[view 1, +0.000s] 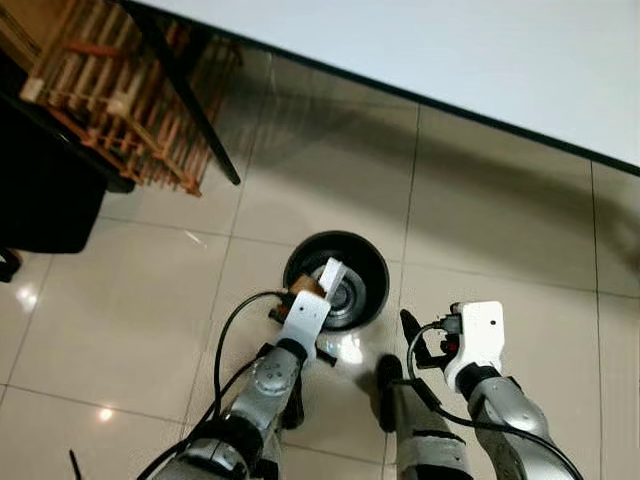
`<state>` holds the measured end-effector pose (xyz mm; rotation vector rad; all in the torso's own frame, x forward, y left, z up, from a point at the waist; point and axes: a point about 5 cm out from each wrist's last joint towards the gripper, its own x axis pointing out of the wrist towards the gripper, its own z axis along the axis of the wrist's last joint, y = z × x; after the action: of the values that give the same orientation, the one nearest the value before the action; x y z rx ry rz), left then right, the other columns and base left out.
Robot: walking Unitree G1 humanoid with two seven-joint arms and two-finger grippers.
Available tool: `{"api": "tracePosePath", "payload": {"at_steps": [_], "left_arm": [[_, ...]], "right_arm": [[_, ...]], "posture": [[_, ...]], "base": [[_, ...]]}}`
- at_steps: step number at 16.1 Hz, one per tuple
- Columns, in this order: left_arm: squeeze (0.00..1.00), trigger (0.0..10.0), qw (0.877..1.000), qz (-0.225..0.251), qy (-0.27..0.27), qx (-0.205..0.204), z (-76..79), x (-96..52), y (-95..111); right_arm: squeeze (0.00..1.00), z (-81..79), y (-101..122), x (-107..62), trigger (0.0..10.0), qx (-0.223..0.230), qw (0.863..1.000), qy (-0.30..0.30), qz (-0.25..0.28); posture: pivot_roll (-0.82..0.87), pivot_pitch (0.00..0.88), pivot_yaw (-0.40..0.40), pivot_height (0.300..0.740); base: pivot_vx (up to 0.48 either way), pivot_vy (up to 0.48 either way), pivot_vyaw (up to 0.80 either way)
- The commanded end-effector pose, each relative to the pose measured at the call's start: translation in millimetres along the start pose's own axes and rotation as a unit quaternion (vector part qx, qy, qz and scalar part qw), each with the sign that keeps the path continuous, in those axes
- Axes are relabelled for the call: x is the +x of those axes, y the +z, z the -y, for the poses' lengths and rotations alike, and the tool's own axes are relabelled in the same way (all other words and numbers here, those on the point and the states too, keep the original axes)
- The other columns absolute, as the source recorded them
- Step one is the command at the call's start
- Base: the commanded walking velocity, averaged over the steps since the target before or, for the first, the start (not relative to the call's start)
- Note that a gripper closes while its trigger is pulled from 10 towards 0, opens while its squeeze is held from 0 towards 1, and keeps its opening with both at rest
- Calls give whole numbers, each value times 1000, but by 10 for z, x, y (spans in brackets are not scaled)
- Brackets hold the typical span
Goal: Picking trash to rubbish bin
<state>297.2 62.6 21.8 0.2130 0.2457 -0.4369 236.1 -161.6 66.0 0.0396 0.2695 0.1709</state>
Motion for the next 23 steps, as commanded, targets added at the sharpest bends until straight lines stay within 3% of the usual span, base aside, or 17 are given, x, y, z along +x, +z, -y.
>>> {"api": "tracePosePath", "payload": {"at_steps": [1, 4, 6, 11, 17, 18, 19, 23], "left_arm": [[0, 10000, 1000, -8, 7, 14, -12, -37, -76], [0, 10000, 999, 21, 29, 16, -193, 91, 184], [0, 10000, 999, 23, 23, 14, -203, 143, 270], [0, 10000, 997, 45, -55, -7, 121, 204, 390], [0, 10000, 996, 54, -67, 8, 163, 223, 444], [180, 10000, 996, 54, -65, 10, 153, 226, 452], [1000, 10000, 996, 55, -65, 11, 145, 229, 459], [1000, 10000, 996, 55, -62, 15, 117, 236, 472]], "right_arm": [[0, -24, -91, -78, 10000, 9, 1000, 2, -23], [0, -60, -39, -94, 10000, 29, 999, -2, -21], [0, -88, 47, -65, 10000, 35, 999, 4, -13], [0, -226, 109, -118, 10000, 50, 995, 78, -26], [0, -274, 86, -189, 10000, 42, 993, 104, -41], [0, -278, 89, -191, 10000, 43, 993, 104, -42], [0, -285, 90, -191, 10000, 43, 993, 105, -43], [0, -295, 89, -179, 10000, 44, 993, 104, -44]], "posture": [[-21, 598, 79, 740], [-18, 605, 89, 740], [-32, 607, 87, 740], [-52, 622, 79, 740], [-57, 625, 72, 740], [-54, 623, 73, 740], [-54, 623, 73, 740], [-47, 614, 79, 740]], "base": [[0, 0, 0], [0, 0, 0], [0, 0, 0], [0, 0, 0], [0, 0, 0], [0, 0, 0], [0, 0, 0], [0, 0, 0]]}}
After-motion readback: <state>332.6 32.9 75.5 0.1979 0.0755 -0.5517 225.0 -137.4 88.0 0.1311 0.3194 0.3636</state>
